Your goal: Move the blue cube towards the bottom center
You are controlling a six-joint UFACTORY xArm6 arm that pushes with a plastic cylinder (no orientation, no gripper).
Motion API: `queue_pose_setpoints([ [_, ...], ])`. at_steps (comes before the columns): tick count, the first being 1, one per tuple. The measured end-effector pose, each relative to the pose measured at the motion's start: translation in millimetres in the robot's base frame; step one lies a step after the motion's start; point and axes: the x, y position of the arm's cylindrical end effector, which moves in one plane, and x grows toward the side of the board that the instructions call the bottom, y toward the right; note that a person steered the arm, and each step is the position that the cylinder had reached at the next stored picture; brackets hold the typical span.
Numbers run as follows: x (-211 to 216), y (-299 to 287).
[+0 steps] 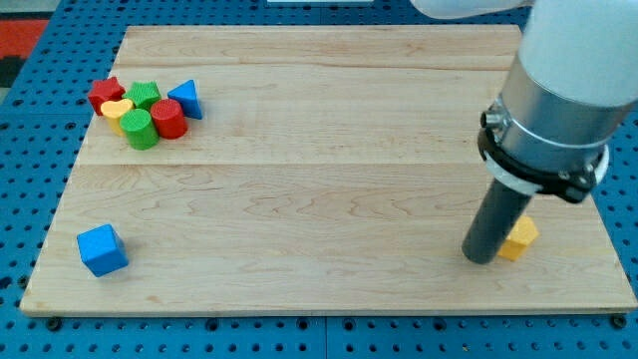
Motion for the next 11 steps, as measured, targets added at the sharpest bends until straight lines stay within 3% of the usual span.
queue_pose_setpoints([
  [1,40.1,-40.4],
  [2,40.8,-126.2],
  [4,27.1,-427.6],
  [5,1.4,-452.3],
  [7,-47.7,-305.0],
  [8,-40.5,-287.9],
  [9,-18.3,-377.0],
  [10,17.4,-318.4],
  [11,-17.6,-255.5],
])
